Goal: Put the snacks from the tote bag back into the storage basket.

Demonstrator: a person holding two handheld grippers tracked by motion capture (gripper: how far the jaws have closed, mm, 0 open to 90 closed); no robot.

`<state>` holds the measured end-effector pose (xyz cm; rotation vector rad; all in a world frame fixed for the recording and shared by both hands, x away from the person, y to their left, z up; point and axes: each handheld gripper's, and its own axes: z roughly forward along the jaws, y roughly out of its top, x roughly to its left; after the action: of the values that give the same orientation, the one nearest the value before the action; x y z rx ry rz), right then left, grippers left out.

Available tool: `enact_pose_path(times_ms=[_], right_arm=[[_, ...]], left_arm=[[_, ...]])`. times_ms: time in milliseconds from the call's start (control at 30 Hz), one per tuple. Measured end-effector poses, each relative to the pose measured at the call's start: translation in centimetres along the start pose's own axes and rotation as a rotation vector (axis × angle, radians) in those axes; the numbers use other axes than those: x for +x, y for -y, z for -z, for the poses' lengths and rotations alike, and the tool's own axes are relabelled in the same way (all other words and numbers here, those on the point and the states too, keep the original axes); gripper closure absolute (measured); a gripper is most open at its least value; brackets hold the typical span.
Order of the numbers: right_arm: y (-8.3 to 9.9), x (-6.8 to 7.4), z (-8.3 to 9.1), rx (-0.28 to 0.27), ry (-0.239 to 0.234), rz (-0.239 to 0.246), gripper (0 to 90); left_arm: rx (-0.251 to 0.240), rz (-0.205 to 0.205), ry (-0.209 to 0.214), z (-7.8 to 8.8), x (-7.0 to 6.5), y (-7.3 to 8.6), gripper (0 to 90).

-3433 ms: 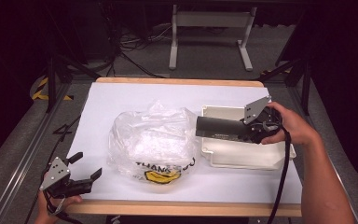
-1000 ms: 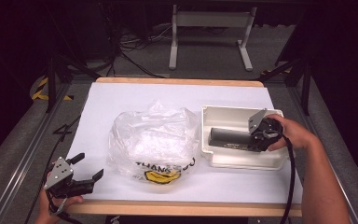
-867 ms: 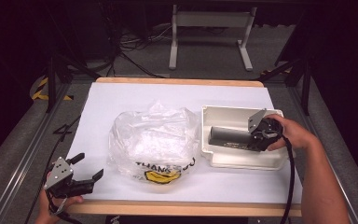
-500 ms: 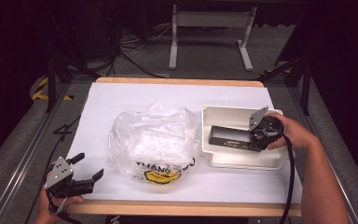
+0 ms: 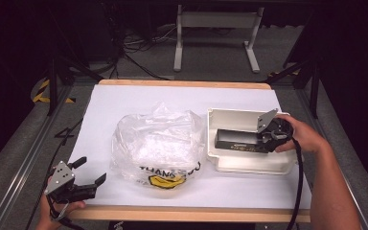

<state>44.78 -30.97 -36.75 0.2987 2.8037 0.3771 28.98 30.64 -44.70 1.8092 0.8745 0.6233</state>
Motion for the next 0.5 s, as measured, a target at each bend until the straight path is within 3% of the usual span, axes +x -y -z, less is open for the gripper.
enact_pose_path(times_ms=[500], right_arm=[[-0.4,0.3,1.3,-0.045,0.039,0.008,39.9]], left_arm=[[-0.009,0.003,-0.001,0.1,0.0,0.0,10.2]])
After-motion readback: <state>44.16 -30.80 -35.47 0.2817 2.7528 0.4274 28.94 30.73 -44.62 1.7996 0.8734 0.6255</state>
